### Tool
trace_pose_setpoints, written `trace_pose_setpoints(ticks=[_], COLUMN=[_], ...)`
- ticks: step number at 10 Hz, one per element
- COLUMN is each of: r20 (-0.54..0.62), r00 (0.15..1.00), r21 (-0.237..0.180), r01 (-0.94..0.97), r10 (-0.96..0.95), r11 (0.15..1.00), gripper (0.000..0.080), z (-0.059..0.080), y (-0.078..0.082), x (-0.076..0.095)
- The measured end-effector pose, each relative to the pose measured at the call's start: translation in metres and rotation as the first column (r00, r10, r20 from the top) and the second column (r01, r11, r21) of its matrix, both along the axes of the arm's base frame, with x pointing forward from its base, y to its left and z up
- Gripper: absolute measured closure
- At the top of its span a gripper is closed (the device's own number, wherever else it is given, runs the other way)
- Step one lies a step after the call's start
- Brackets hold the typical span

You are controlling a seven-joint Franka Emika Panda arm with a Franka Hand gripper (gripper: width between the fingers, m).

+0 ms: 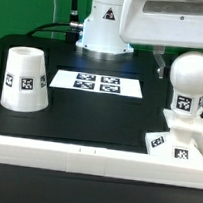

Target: Assemble lamp

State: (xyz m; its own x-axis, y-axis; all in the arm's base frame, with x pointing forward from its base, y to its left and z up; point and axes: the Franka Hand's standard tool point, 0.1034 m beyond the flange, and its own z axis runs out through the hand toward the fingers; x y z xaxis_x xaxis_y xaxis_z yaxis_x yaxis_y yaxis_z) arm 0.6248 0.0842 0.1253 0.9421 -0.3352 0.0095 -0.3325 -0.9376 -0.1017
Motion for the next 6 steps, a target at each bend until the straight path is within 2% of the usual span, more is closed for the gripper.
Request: trace_pose_setpoints(ticks=[1, 6], r20=[-0.008, -0.038], r00=[0.995, 0.929], r21=[0.006, 0.016], r01=[0.100, 0.368], r10=[-0.100, -0.367], r11=[0.995, 0.930], gripper=[0.0223, 0.0222], z=[-0.0004, -0.0004], y=[-0.0013, -0.0012], x=[0.0002, 0.0002])
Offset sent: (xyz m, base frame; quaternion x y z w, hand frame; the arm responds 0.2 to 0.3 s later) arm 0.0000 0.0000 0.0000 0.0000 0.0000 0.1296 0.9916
